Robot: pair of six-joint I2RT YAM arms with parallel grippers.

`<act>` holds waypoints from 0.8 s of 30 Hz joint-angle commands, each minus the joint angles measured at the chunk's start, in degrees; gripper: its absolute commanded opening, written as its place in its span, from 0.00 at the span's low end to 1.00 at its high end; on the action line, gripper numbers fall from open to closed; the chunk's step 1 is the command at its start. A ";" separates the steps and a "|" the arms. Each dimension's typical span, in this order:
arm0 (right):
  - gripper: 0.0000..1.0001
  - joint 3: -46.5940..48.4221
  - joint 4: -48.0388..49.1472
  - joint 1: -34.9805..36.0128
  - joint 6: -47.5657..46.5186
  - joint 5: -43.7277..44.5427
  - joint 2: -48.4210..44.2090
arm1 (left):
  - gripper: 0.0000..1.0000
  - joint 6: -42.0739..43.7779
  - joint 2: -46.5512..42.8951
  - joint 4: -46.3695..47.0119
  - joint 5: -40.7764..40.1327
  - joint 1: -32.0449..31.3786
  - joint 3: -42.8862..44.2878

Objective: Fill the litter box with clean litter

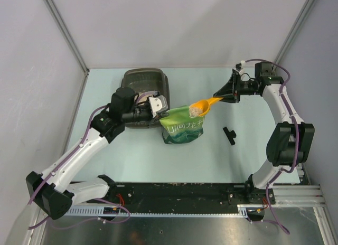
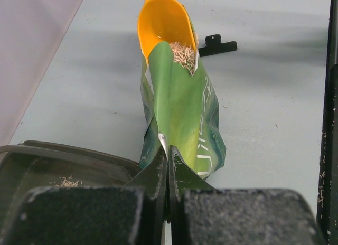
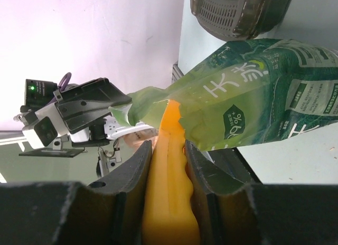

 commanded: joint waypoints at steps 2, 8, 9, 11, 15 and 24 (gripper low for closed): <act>0.00 4.09 -3.68 -2.99 -1.52 -4.17 0.98 | 0.00 1.69 -0.99 -1.36 0.34 1.17 1.38; 0.00 6.20 -6.14 -3.25 -3.19 -4.61 1.68 | 0.00 1.78 -0.64 -1.36 0.52 1.17 1.37; 0.00 6.37 -6.05 -3.25 -2.93 -4.70 1.68 | 0.00 1.78 -0.64 -1.36 0.43 1.09 1.37; 0.00 6.55 -5.61 -3.25 -2.49 -4.44 1.51 | 0.00 1.70 -0.55 -1.27 0.52 1.17 1.37; 0.00 7.95 -5.78 -3.25 -2.31 -3.38 1.24 | 0.00 1.78 -0.55 -1.36 0.69 1.26 1.37; 0.00 8.57 -6.67 -3.16 -2.31 -3.55 0.81 | 0.00 1.70 -0.55 -1.35 1.13 1.44 1.29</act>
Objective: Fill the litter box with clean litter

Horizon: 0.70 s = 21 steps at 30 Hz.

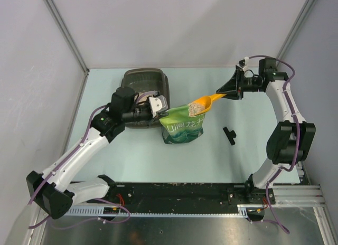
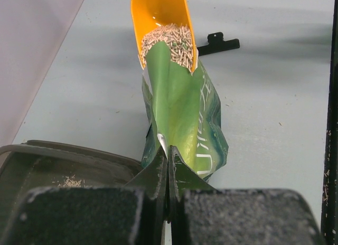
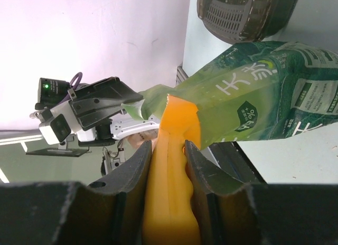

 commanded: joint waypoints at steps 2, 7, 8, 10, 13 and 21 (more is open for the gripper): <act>0.00 3.00 0.02 -1.70 0.53 -2.18 -1.05 | 0.00 0.76 -1.03 -1.27 0.89 1.13 1.20; 0.00 2.73 0.72 -1.61 1.58 -2.53 -1.05 | 0.00 0.84 -1.12 -1.44 0.72 1.22 0.94; 0.00 2.91 0.90 -1.70 1.76 -2.70 -0.88 | 0.00 0.76 -1.21 -1.36 0.63 1.13 0.94; 0.00 3.08 1.16 -1.70 1.76 -3.14 -0.79 | 0.00 0.76 -1.30 -1.35 0.36 1.13 0.94; 0.00 3.00 1.17 -2.05 1.85 -4.20 -0.44 | 0.00 0.76 -1.30 -1.36 0.10 1.13 0.94; 0.00 1.86 2.83 -2.93 2.72 -6.39 1.23 | 0.00 1.28 -1.03 -1.71 0.01 1.22 1.37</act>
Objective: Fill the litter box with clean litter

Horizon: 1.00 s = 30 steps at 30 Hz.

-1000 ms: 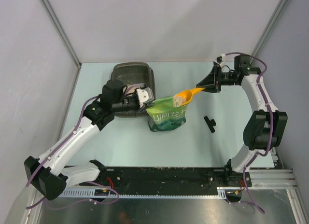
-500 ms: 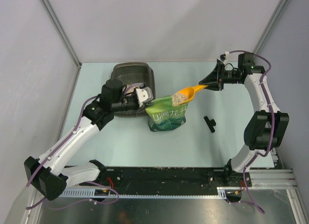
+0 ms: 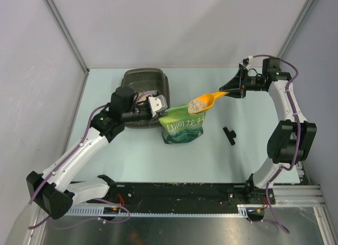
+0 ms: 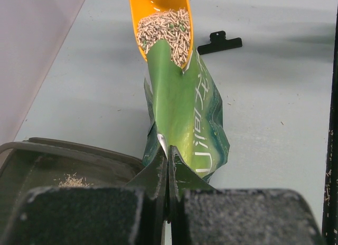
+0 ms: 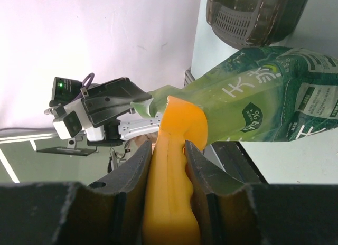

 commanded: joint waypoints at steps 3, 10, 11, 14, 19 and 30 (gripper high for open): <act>0.00 1.22 2.01 -1.27 2.18 -3.62 1.74 | 0.00 1.30 -1.12 -1.77 -0.03 0.85 1.37; 0.00 1.57 2.97 -1.80 3.59 -4.59 3.06 | 0.00 1.74 -1.39 -2.21 -0.47 0.94 1.29; 0.00 1.48 3.41 -1.80 3.85 -5.02 3.32 | 0.00 1.83 -1.39 -2.30 -0.47 1.11 1.29; 0.00 1.13 4.64 -1.80 5.43 -6.16 3.58 | 0.00 2.18 -1.30 -2.56 -0.56 1.11 1.20; 0.00 1.04 8.85 -1.36 10.25 -8.01 4.37 | 0.00 3.24 -1.47 -3.44 -0.74 1.11 0.59; 0.00 3.94 21.33 2.94 21.15 -11.62 8.33 | 0.00 5.61 -1.56 -6.17 -0.38 1.20 -0.82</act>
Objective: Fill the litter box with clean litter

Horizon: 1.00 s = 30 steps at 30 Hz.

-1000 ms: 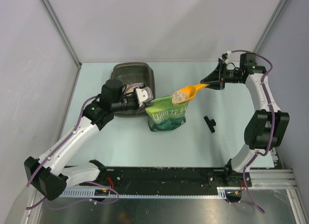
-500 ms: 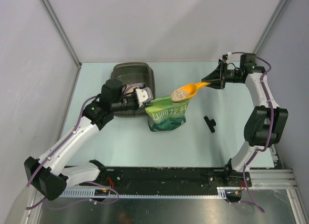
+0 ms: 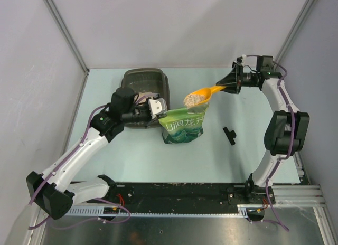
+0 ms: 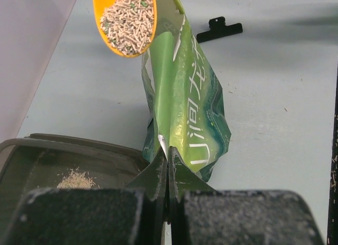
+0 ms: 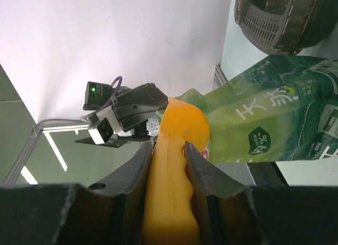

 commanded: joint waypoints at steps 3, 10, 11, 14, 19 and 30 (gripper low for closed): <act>0.00 5.50 9.79 2.86 9.80 -4.32 4.12 | 0.00 2.51 -1.06 -4.14 -0.78 0.81 -0.21; 0.00 11.21 17.15 6.55 16.56 -3.27 10.53 | 0.00 3.57 -0.97 -6.07 -0.96 0.72 -0.38; 0.00 11.74 18.57 7.43 18.06 -2.48 11.24 | 0.00 3.83 -0.88 -6.60 -0.96 0.72 -0.38; 0.00 14.37 24.11 9.80 22.46 -0.02 14.84 | 0.00 4.70 -0.88 -7.56 -1.22 0.81 -0.30; 0.00 26.12 27.28 14.46 24.58 3.32 24.75 | 0.00 6.37 -0.88 -8.97 -2.01 0.81 0.23; 0.00 44.44 23.24 25.01 19.14 12.20 39.89 | 0.00 7.43 -1.14 -12.05 -4.73 0.72 1.02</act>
